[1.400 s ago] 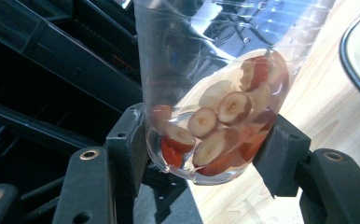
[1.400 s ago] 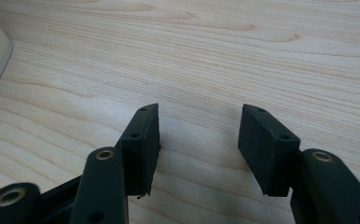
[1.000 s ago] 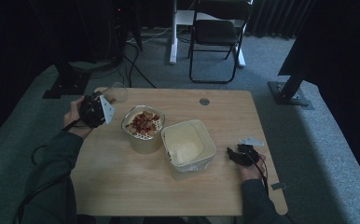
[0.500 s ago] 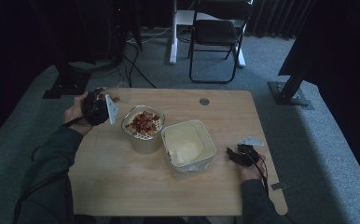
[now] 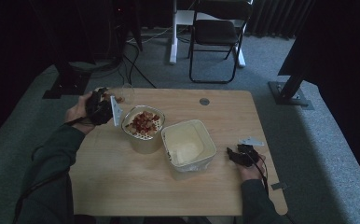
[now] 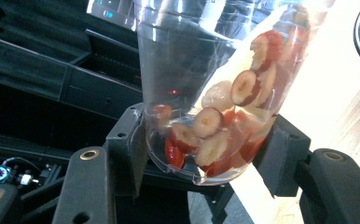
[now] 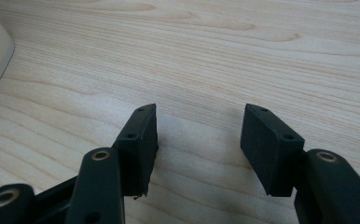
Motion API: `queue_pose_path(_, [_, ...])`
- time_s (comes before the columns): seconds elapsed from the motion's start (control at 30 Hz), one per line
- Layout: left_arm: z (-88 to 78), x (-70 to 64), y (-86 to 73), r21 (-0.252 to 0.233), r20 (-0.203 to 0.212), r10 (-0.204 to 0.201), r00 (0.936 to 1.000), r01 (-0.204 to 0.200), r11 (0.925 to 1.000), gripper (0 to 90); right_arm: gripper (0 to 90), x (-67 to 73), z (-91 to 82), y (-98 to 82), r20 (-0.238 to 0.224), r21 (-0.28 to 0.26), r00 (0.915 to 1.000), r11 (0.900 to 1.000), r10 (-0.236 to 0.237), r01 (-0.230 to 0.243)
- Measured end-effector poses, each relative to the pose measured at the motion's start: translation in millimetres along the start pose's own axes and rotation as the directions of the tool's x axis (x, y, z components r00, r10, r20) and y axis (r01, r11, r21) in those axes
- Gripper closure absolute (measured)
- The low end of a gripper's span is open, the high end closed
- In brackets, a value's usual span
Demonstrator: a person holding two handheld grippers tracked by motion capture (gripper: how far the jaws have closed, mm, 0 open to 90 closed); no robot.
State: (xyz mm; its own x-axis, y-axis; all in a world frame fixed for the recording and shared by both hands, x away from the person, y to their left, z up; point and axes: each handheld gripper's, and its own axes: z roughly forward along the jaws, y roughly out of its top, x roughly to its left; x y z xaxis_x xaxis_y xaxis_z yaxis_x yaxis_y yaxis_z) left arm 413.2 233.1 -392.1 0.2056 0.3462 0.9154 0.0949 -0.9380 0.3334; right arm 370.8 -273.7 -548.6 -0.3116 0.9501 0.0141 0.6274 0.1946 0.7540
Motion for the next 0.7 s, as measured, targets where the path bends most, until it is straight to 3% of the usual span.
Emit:
queue_pose_path(0.37, [-0.2, -3.7, 4.4, 0.006, -0.024, 0.105, 0.9942, -0.105, 0.9945, 42.3, 45.6, -0.2, 0.0, 0.0, -0.002, 0.000, 1.0000, 1.000, 0.002, -0.002])
queue_pose_path(0.63, [-0.8, -5.6, 8.3, 0.019, -0.043, 0.208, 0.9772, -0.207, 0.9782, 42.4, 45.6, 0.1, 0.0, 0.0, 0.000, 0.000, 1.0000, 1.000, 0.000, 0.000])
queue_pose_path(0.7, [-0.8, -5.5, 9.7, 0.021, -0.055, 0.245, 0.9680, -0.244, 0.9695, 42.4, 45.6, 0.1, 0.0, 0.0, 0.000, 0.000, 1.0000, 1.000, 0.000, 0.000])
